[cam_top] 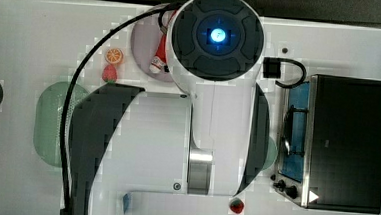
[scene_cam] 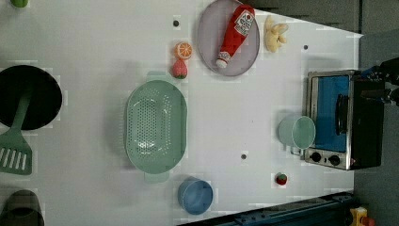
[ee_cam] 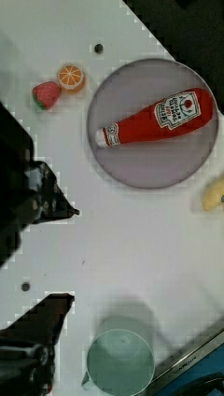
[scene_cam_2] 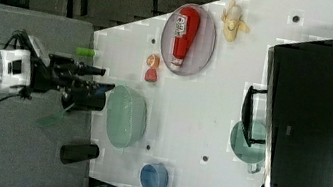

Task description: Drag strainer left to right.

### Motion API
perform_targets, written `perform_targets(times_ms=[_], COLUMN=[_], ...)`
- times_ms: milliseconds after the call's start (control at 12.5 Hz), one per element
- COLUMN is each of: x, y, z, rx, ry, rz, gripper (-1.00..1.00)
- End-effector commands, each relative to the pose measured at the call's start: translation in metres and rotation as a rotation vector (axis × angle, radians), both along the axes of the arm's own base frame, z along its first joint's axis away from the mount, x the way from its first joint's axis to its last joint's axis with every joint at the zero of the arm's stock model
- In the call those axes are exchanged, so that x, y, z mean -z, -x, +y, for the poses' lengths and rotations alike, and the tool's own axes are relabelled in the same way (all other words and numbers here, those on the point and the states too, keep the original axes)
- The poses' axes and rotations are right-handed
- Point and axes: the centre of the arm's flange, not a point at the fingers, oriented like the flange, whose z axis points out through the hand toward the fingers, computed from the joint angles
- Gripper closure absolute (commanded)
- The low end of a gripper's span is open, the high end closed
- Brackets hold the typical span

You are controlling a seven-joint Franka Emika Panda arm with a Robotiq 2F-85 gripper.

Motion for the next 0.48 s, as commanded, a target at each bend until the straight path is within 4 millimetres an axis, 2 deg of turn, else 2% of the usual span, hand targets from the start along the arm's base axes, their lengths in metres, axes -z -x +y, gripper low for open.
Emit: perform_targets(times_ms=[80,240,320,480], x=[-0.085,-0.084,-0.083,-0.073], y=[0.14,0.14,0.139,0.132], z=[-0.036,-0.036,-0.031,-0.001], rx=[0.196,0.196,0.186,0.138], ry=[-0.007,-0.007,-0.007,-0.007], rz=[-0.019,-0.019,-0.017,-0.002], gripper=[-0.59,-0.99,-1.0,-1.0])
